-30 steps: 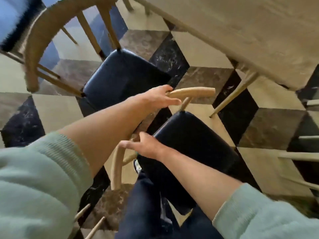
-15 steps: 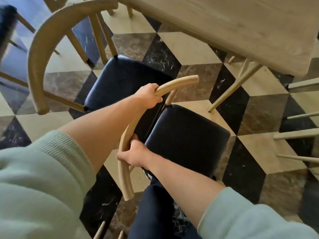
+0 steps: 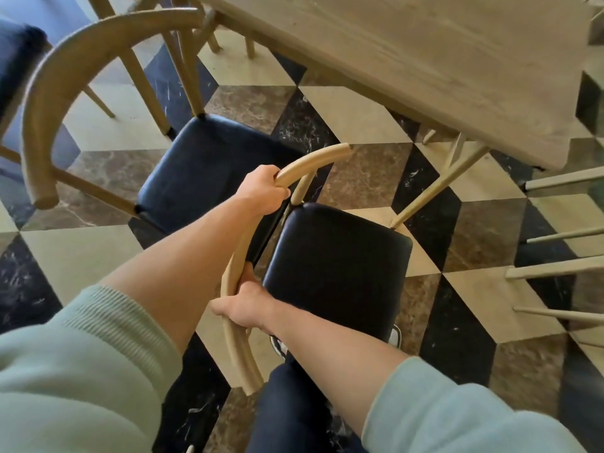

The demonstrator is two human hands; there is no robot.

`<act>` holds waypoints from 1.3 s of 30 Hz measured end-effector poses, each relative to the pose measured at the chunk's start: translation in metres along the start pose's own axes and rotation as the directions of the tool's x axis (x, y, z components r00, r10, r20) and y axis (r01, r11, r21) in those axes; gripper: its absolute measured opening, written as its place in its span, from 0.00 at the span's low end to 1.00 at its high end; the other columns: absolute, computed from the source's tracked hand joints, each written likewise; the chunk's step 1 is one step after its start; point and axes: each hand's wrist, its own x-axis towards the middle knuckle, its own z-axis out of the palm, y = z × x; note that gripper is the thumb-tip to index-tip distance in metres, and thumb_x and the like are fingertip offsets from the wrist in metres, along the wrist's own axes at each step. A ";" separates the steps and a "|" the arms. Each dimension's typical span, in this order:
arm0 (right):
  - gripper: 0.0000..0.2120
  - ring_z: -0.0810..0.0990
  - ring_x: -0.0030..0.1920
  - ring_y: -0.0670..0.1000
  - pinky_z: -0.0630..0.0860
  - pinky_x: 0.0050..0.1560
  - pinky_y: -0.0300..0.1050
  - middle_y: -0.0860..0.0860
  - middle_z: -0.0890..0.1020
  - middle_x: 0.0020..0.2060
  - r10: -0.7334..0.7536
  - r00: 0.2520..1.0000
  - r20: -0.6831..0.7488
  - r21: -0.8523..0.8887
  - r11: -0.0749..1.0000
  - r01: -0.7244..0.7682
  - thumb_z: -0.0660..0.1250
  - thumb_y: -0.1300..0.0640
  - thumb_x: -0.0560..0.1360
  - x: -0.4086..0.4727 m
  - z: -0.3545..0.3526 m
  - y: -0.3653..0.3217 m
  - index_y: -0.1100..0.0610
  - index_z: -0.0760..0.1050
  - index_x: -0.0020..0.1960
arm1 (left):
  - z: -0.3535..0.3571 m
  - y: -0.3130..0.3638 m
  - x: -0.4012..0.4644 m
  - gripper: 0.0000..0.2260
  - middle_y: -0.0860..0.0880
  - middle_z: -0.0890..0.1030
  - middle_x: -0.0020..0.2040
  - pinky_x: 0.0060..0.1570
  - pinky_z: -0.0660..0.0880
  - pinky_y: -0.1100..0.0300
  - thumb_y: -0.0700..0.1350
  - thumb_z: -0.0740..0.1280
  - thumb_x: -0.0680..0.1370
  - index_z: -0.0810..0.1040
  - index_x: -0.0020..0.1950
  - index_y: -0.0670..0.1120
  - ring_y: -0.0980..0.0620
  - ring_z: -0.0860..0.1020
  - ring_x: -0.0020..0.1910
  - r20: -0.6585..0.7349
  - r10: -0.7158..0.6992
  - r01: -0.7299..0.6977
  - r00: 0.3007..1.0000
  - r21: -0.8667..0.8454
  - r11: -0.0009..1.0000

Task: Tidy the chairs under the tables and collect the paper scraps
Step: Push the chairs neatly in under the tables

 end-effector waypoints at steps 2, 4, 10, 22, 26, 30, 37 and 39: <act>0.39 0.76 0.59 0.58 0.75 0.61 0.56 0.52 0.76 0.60 0.007 0.999 0.038 -0.097 0.995 -0.003 0.72 0.43 0.67 0.000 -0.006 0.011 0.53 0.64 0.74 | 0.000 -0.012 -0.003 0.11 0.48 0.81 0.48 0.46 0.77 0.56 0.42 0.71 0.78 0.79 0.60 0.49 0.50 0.81 0.47 -0.048 -0.048 0.043 0.998 -0.088 0.995; 0.36 0.77 0.57 0.57 0.76 0.60 0.56 0.50 0.77 0.55 -0.007 0.994 0.111 -0.186 0.982 0.027 0.72 0.44 0.67 0.000 -0.021 0.025 0.54 0.67 0.71 | 0.002 -0.023 -0.006 0.10 0.48 0.81 0.47 0.41 0.77 0.59 0.41 0.71 0.77 0.78 0.58 0.50 0.51 0.81 0.45 -0.097 -0.097 0.078 0.991 -0.186 0.980; 0.37 0.80 0.48 0.50 0.79 0.45 0.49 0.47 0.79 0.48 -0.038 0.989 0.142 -0.374 0.923 0.089 0.73 0.49 0.63 -0.026 -0.101 0.067 0.36 0.62 0.68 | 0.036 -0.029 -0.020 0.10 0.49 0.81 0.48 0.35 0.77 0.59 0.43 0.71 0.77 0.75 0.57 0.51 0.53 0.81 0.43 -0.262 -0.327 0.160 0.908 -0.504 0.849; 0.11 0.78 0.44 0.51 0.74 0.50 0.50 0.45 0.78 0.39 -0.260 0.885 -0.385 -0.793 0.583 -0.174 0.68 0.61 0.76 -0.068 -0.311 0.111 0.44 0.73 0.43 | 0.104 0.055 0.008 0.22 0.42 0.80 0.56 0.44 0.84 0.47 0.49 0.71 0.79 0.69 0.67 0.42 0.43 0.82 0.51 0.073 -0.531 0.442 0.844 -0.654 0.613; 0.12 0.75 0.39 0.50 0.72 0.54 0.52 0.45 0.75 0.35 -0.298 0.854 -0.427 -0.836 0.491 -0.246 0.68 0.56 0.76 -0.062 -0.349 0.119 0.45 0.70 0.38 | 0.112 0.081 0.028 0.19 0.40 0.82 0.52 0.44 0.84 0.40 0.51 0.67 0.82 0.69 0.66 0.41 0.41 0.85 0.48 0.183 -0.520 0.530 0.835 -0.524 0.667; 0.15 0.74 0.35 0.50 0.72 0.53 0.52 0.44 0.74 0.31 -0.352 0.827 -0.438 -0.850 0.461 -0.254 0.68 0.55 0.75 -0.057 -0.382 0.128 0.45 0.66 0.34 | 0.118 0.108 0.051 0.15 0.40 0.85 0.47 0.43 0.84 0.40 0.54 0.65 0.82 0.72 0.56 0.41 0.42 0.86 0.44 0.208 -0.519 0.559 0.829 -0.361 0.747; 0.11 0.73 0.34 0.46 0.72 0.54 0.52 0.45 0.76 0.32 -0.298 0.862 -0.409 -0.822 0.530 -0.207 0.68 0.55 0.75 -0.061 -0.437 0.128 0.45 0.71 0.36 | 0.128 0.154 0.080 0.15 0.42 0.85 0.46 0.40 0.84 0.44 0.54 0.65 0.82 0.75 0.59 0.43 0.44 0.86 0.44 0.238 -0.516 0.564 0.823 -0.231 0.793; 0.10 0.74 0.34 0.47 0.72 0.54 0.52 0.45 0.76 0.32 -0.320 0.859 -0.400 -0.830 0.525 -0.190 0.68 0.54 0.75 -0.057 -0.439 0.126 0.46 0.72 0.37 | 0.122 0.155 0.086 0.17 0.42 0.86 0.47 0.48 0.83 0.40 0.55 0.66 0.82 0.75 0.61 0.42 0.42 0.86 0.46 0.278 -0.537 0.596 0.796 -0.208 0.776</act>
